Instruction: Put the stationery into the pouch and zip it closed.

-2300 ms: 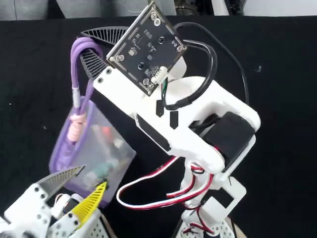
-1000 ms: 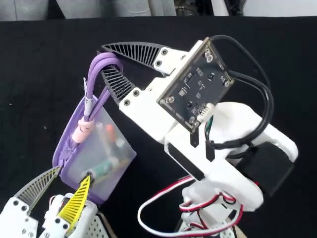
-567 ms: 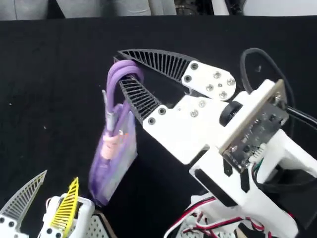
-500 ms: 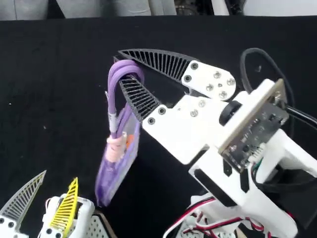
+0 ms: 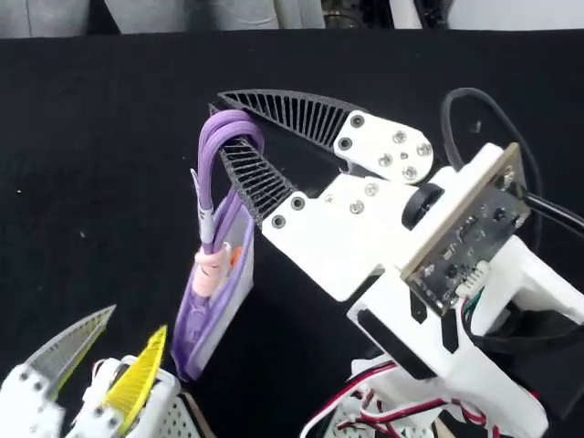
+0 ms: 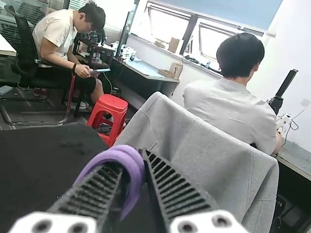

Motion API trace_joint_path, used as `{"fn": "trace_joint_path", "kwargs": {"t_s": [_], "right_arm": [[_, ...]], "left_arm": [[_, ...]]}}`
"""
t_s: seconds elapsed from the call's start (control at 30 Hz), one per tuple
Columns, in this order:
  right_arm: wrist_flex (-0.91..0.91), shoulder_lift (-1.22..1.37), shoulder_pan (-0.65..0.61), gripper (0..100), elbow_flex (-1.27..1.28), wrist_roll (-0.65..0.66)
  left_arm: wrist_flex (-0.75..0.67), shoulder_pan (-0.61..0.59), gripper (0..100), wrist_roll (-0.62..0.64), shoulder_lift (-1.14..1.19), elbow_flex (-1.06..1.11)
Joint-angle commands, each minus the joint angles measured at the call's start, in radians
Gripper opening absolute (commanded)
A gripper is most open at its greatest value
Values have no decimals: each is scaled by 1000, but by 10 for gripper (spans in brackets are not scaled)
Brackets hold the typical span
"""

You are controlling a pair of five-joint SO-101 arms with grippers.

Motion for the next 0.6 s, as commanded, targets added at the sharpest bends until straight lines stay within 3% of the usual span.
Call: {"fn": "trace_joint_path", "kwargs": {"t_s": [0.0, 0.57], "right_arm": [[21, -13, 11, 11, -16, -9], [20, 59, 11, 11, -27, -9]], "left_arm": [[5, 76, 191, 120, 8, -143], [3, 116, 192, 133, 8, 7]]}}
